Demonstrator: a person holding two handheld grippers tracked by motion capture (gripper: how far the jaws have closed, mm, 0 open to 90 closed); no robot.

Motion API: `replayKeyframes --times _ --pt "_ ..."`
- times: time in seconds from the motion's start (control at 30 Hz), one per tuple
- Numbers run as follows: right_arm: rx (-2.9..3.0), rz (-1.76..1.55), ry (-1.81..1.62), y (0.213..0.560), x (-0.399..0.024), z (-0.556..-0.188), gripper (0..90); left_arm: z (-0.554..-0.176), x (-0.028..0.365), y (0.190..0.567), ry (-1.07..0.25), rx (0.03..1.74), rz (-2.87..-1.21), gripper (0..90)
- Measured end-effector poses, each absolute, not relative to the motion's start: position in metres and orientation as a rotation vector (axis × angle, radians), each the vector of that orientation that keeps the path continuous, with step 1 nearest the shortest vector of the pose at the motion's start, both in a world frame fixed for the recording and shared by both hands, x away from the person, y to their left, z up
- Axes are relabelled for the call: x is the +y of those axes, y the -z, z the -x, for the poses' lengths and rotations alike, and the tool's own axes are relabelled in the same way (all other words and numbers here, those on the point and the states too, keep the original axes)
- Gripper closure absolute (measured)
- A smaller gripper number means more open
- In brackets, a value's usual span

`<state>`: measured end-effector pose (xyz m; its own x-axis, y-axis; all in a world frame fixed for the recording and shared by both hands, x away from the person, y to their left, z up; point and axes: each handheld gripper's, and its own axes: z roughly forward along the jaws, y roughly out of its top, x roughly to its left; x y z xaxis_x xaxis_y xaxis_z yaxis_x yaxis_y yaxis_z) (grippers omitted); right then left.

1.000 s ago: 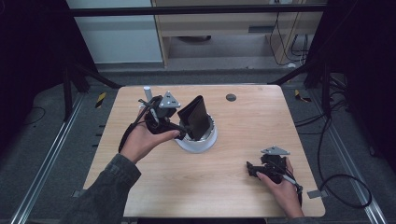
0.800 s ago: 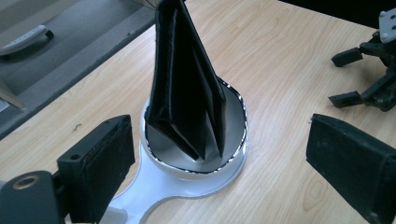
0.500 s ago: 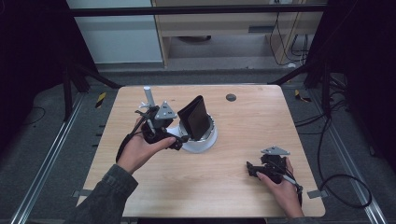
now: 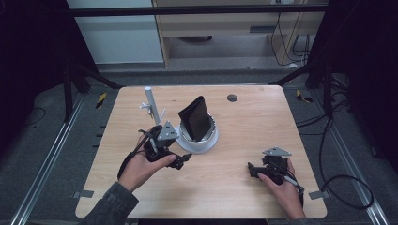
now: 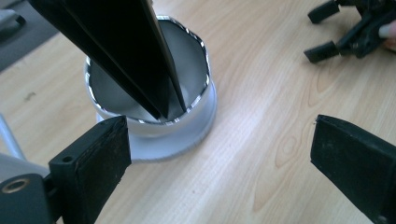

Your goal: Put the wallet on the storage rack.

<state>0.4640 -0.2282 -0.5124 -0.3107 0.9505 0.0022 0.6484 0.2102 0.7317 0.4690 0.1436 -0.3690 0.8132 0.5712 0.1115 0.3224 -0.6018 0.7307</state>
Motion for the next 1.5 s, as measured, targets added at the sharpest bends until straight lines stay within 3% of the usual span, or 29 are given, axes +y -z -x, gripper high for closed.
replayKeyframes --times 0.77,1.2,1.5 --pt "2.036 -1.477 -0.886 0.513 -0.228 -0.464 4.4 -0.463 0.171 0.450 -0.318 0.784 -2.315 5.0" --pt "2.037 -1.473 -0.884 0.513 -0.228 -0.464 4.4 -0.469 0.252 0.489 -0.461 1.078 -2.155 7.1" --pt "2.037 -1.472 -0.884 0.513 -0.228 -0.464 4.4 -0.476 0.271 0.499 -0.492 1.149 -2.098 7.1"
